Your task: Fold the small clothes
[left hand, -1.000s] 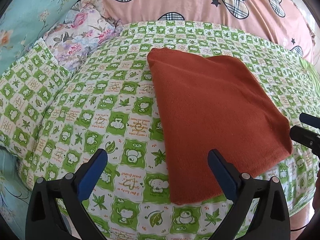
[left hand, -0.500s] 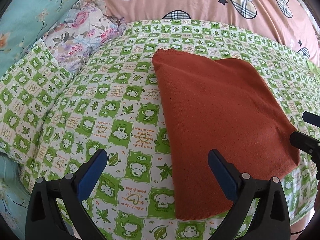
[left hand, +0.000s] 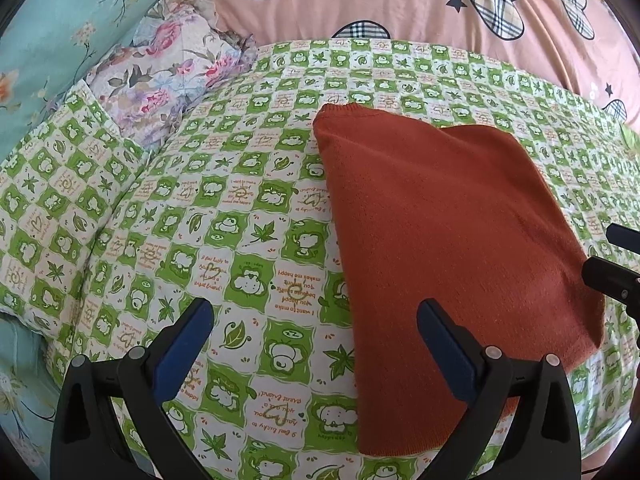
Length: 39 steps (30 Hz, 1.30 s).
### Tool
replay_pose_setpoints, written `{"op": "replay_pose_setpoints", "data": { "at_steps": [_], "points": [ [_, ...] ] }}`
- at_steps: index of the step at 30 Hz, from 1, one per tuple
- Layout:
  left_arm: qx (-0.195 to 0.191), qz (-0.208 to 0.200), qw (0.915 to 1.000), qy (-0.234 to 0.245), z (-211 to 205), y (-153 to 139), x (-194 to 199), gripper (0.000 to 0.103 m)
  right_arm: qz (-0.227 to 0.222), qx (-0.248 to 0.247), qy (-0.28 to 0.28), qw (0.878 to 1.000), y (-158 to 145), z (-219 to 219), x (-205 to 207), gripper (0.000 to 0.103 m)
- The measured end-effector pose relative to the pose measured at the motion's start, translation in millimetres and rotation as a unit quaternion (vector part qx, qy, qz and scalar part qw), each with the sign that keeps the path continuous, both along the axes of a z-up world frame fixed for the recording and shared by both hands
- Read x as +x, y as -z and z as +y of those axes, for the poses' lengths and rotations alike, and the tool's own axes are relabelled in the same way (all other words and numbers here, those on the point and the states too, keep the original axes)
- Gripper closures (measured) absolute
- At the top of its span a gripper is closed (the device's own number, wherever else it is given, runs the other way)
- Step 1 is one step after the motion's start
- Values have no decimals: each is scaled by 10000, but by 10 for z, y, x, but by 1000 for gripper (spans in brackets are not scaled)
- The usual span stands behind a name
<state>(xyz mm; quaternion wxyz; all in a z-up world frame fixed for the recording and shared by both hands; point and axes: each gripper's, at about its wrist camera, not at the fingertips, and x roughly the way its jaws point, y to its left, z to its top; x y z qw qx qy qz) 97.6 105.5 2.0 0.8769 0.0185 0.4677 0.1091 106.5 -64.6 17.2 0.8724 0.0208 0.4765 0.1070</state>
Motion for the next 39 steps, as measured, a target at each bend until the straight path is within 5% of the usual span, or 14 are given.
{"op": "replay_pose_setpoints", "data": {
  "at_steps": [39],
  "points": [
    [124, -164, 9997, -124, 10, -75, 69, 1, 101, -61, -223, 9997, 11, 220, 246, 0]
  ]
}}
